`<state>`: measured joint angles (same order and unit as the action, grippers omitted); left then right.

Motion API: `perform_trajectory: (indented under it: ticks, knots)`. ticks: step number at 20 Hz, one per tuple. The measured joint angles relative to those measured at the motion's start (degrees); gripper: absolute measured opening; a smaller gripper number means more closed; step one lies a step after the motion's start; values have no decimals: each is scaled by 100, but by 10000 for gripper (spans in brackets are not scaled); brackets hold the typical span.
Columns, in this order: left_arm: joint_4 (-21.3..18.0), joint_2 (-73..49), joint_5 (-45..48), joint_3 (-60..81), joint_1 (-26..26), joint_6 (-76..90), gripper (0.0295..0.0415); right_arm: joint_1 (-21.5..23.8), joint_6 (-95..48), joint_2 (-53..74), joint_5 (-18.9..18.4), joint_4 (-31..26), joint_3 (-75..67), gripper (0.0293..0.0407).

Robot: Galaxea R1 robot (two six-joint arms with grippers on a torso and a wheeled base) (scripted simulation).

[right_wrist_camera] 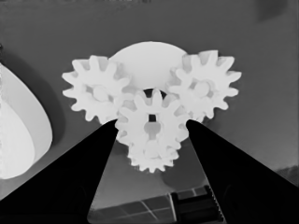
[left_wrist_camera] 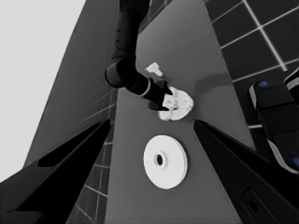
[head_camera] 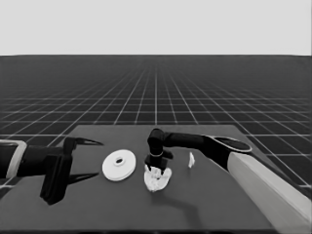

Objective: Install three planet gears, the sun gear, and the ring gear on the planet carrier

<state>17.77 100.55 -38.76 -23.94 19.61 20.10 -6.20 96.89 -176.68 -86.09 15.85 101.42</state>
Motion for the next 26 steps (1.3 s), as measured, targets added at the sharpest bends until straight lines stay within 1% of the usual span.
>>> perform_trajectory:
  ticks: [26]
  knots:
    - [0,0,0,0,0,0,385,0,1560,-1,0,0,-1,309]
